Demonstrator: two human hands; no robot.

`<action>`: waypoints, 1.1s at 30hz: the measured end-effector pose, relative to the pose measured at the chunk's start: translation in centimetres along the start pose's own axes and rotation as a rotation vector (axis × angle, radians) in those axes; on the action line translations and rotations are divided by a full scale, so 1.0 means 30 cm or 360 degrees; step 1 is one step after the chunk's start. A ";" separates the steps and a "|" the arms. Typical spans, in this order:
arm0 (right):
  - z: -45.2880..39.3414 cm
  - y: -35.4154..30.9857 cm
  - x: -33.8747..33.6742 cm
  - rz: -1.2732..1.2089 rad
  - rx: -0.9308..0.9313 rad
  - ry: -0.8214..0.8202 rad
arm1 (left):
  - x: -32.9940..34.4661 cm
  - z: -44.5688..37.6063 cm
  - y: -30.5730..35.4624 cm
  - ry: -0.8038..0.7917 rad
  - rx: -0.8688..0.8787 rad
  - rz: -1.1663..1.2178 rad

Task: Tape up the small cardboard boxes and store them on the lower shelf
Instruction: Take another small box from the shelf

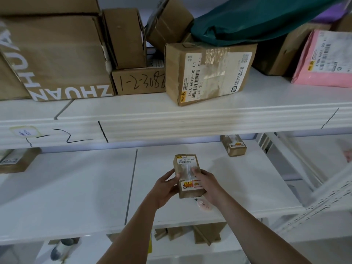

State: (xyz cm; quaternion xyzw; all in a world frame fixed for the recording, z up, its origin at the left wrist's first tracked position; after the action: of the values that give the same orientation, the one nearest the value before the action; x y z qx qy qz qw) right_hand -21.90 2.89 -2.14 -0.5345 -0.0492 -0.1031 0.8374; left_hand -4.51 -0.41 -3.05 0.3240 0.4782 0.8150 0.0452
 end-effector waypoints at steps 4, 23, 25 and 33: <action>0.012 0.005 0.000 -0.0027 0.0019 0.0065 | 0.006 0.008 -0.004 0.0027 -0.0059 -0.0041; 0.035 0.027 0.063 -0.0015 0.0032 0.0085 | 0.065 -0.006 -0.030 0.0510 0.0108 -0.0383; 0.031 0.029 0.059 0.0005 0.0051 0.0183 | 0.069 -0.004 -0.021 0.0566 0.0067 -0.0624; 0.009 0.009 0.052 0.0227 -0.0023 0.0427 | 0.126 -0.035 0.030 0.0640 0.0117 -0.1032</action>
State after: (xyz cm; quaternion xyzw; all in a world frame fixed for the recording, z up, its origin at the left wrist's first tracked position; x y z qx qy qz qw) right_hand -20.30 3.06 -1.97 -0.5241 0.1021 -0.1142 0.8377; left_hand -7.87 -0.22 -0.84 -0.0092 0.5840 0.7881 0.1944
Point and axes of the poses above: each hand's wrist, its own z-axis away from the middle knuckle, its own x-axis out of the palm, y = z × x, the point moved 3 cm from there along -z, towards the middle knuckle, and after that the axes turned 6 degrees about -y, right-handed, at the moved point
